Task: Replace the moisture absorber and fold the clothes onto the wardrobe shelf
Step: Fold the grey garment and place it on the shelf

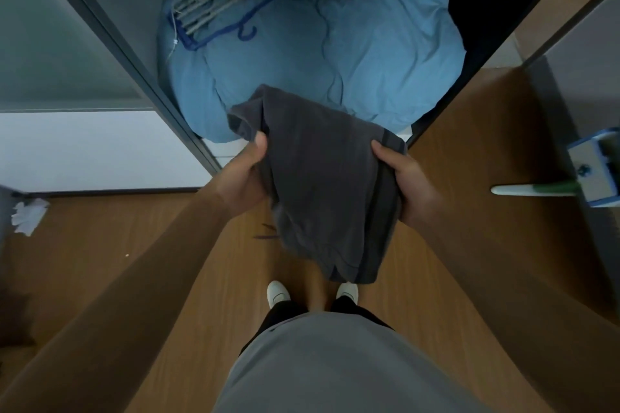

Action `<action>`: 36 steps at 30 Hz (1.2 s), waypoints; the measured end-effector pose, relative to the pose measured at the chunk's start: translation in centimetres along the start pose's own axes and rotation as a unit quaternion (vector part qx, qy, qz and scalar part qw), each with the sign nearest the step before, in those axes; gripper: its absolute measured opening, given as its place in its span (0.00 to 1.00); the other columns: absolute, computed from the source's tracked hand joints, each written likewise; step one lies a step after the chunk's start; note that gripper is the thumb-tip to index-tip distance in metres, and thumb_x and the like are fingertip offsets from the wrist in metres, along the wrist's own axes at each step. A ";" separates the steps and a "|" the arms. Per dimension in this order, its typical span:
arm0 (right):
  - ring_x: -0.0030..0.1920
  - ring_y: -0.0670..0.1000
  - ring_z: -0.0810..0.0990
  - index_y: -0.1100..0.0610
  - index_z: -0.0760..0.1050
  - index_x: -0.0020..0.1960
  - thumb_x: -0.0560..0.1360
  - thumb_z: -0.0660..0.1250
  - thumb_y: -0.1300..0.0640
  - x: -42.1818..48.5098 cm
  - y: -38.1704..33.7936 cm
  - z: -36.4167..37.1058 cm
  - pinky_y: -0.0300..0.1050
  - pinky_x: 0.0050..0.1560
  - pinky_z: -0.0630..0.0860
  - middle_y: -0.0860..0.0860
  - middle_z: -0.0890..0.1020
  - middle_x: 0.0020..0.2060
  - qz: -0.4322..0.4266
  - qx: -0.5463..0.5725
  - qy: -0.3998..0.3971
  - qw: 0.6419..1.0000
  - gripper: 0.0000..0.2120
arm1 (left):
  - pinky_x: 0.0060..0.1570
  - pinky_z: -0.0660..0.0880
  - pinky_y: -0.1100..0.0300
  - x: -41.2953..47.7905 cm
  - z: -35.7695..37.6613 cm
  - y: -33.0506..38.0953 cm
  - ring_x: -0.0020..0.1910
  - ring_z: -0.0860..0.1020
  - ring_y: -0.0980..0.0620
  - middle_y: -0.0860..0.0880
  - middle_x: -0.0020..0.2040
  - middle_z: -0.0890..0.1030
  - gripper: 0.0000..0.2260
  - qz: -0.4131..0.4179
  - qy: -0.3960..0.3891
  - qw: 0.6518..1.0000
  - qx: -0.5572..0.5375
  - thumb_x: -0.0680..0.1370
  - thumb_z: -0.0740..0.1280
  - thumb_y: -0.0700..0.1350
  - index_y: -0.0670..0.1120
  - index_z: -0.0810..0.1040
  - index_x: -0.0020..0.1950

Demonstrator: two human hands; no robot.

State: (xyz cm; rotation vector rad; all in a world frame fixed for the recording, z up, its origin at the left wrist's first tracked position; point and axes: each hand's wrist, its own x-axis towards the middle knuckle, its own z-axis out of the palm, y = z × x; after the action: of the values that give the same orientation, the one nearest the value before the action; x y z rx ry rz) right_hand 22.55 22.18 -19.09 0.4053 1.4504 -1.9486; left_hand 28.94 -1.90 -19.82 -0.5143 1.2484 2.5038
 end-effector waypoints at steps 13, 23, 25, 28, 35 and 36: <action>0.59 0.50 0.83 0.51 0.78 0.64 0.75 0.69 0.40 2.1 -0.9 -3.9 0.45 0.53 0.80 0.48 0.85 0.58 0.019 -0.109 0.006 0.994 0.22 | 0.44 0.82 0.58 2.8 1.0 -0.8 0.43 0.85 0.46 0.42 0.48 0.86 0.09 -0.054 0.157 0.984 0.069 0.74 0.68 0.46 0.44 0.86 0.46; 0.62 0.56 0.79 0.59 0.71 0.70 0.75 0.72 0.62 2.4 3.8 -3.3 0.58 0.65 0.75 0.55 0.81 0.61 -0.047 -0.338 0.005 0.940 0.25 | 0.46 0.79 0.55 3.5 -2.1 -0.6 0.45 0.84 0.45 0.43 0.45 0.86 0.11 -0.126 0.252 0.938 0.200 0.73 0.70 0.49 0.45 0.82 0.52; 0.60 0.56 0.80 0.58 0.72 0.68 0.74 0.72 0.65 2.5 3.9 -2.9 0.57 0.64 0.77 0.54 0.82 0.59 -0.049 -0.316 0.018 0.947 0.24 | 0.41 0.77 0.58 3.6 -3.1 -0.7 0.46 0.83 0.48 0.45 0.48 0.85 0.07 -0.127 0.248 0.934 0.223 0.75 0.70 0.46 0.46 0.80 0.52; 0.59 0.52 0.79 0.56 0.66 0.73 0.73 0.74 0.63 2.4 4.0 -2.3 0.53 0.63 0.77 0.52 0.79 0.62 -0.042 -0.329 0.038 0.943 0.31 | 0.49 0.78 0.55 3.9 -4.9 -0.9 0.52 0.81 0.49 0.46 0.55 0.82 0.11 -0.117 0.238 0.917 0.298 0.75 0.72 0.46 0.47 0.77 0.56; 0.71 0.48 0.65 0.45 0.44 0.80 0.73 0.74 0.63 1.7 3.4 -1.0 0.33 0.59 0.66 0.49 0.62 0.76 -0.043 -0.457 -0.017 0.888 0.50 | 0.49 0.78 0.57 3.4 -5.8 -1.9 0.54 0.76 0.51 0.51 0.62 0.70 0.37 -0.017 0.253 0.924 0.285 0.76 0.72 0.38 0.53 0.58 0.79; 0.74 0.50 0.63 0.46 0.43 0.81 0.73 0.74 0.64 1.6 3.3 -0.7 0.32 0.59 0.65 0.50 0.59 0.78 -0.035 -0.487 -0.034 0.872 0.51 | 0.51 0.77 0.58 3.4 -5.7 -1.8 0.55 0.76 0.53 0.52 0.63 0.72 0.32 0.000 0.234 0.933 0.273 0.77 0.69 0.36 0.56 0.64 0.77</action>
State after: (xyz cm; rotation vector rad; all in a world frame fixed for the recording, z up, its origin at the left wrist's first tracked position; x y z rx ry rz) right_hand 23.53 21.79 -22.65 -0.1842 2.1723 -1.0247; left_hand 27.71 -5.10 -25.76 -0.9841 2.0180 1.9443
